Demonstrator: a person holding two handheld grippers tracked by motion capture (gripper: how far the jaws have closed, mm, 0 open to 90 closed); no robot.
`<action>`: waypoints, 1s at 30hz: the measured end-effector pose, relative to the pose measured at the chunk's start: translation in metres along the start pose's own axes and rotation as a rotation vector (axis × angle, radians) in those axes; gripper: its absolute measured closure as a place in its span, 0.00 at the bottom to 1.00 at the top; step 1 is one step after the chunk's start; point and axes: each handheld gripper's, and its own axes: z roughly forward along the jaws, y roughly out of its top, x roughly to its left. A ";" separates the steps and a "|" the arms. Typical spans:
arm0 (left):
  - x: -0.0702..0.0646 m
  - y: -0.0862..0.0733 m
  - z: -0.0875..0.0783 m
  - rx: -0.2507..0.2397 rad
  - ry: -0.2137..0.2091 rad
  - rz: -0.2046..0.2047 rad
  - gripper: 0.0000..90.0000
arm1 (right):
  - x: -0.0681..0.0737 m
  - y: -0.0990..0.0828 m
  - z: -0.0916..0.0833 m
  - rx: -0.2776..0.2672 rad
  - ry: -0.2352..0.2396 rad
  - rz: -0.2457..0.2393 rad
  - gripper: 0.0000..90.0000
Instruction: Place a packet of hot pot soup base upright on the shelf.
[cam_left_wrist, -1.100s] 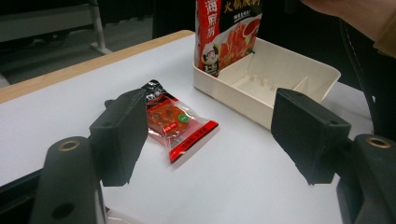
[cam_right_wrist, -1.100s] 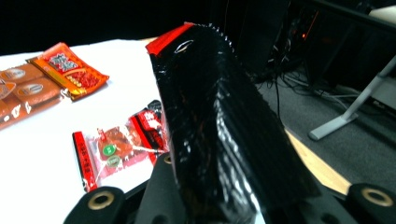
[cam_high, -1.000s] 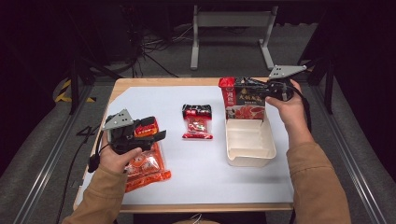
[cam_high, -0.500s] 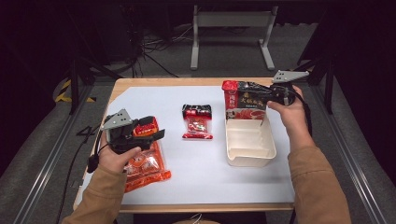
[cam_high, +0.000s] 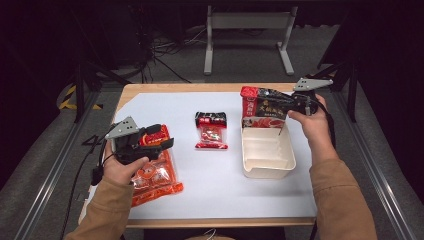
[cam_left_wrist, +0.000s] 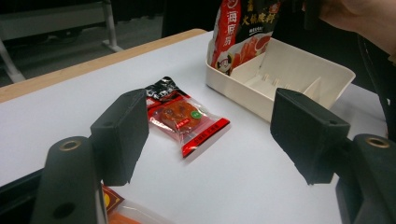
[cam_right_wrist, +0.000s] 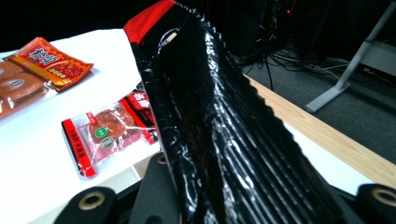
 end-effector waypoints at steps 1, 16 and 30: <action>0.001 0.000 0.000 -0.001 0.003 0.002 0.32 | 0.000 0.000 -0.001 0.001 -0.003 0.006 0.78; 0.004 0.000 -0.001 0.003 0.014 0.001 0.32 | 0.008 -0.010 -0.027 0.005 -0.130 0.086 0.31; 0.016 0.001 -0.015 0.008 0.068 0.017 0.33 | 0.011 -0.036 -0.070 -0.038 -0.171 0.133 0.30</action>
